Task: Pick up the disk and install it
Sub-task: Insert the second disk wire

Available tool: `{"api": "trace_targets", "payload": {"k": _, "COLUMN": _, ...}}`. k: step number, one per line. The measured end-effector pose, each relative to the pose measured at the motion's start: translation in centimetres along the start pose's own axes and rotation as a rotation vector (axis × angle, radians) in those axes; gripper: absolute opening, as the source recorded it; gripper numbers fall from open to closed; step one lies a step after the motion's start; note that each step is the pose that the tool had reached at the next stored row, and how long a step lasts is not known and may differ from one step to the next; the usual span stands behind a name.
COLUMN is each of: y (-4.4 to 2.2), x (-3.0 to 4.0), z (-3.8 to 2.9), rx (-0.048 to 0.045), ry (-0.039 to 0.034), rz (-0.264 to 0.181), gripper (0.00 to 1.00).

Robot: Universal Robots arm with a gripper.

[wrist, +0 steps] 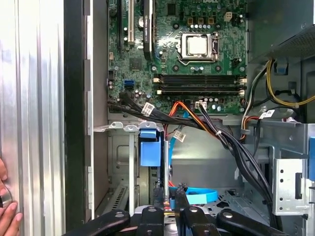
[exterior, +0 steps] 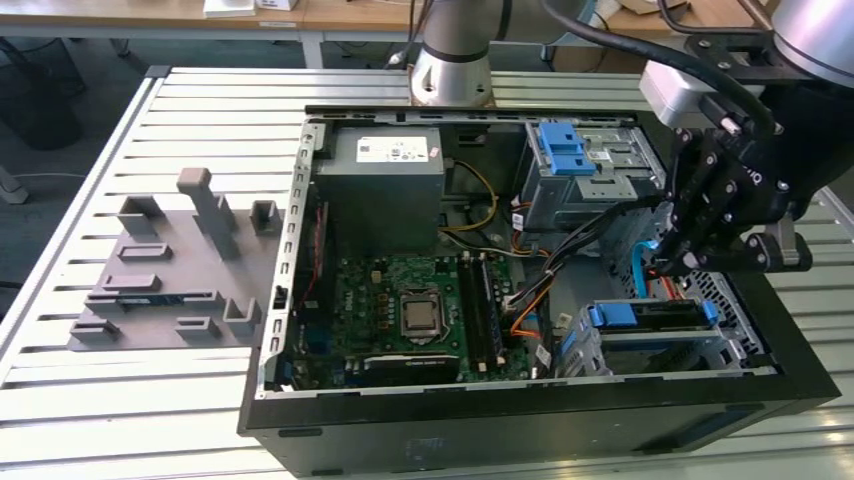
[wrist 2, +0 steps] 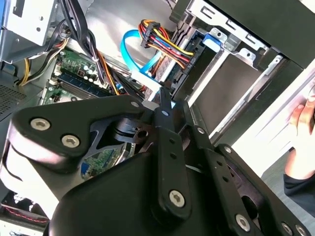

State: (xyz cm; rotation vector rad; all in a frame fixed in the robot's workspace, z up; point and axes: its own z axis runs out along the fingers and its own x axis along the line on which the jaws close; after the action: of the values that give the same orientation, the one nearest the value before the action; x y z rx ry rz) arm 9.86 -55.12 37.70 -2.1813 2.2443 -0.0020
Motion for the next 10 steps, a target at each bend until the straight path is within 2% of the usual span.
{"api": "trace_targets", "payload": {"k": 10, "y": 0.00, "x": -0.22, "z": 0.66, "rx": -0.0004, "ry": -0.0131, "rz": 0.000, "gripper": 0.24}}
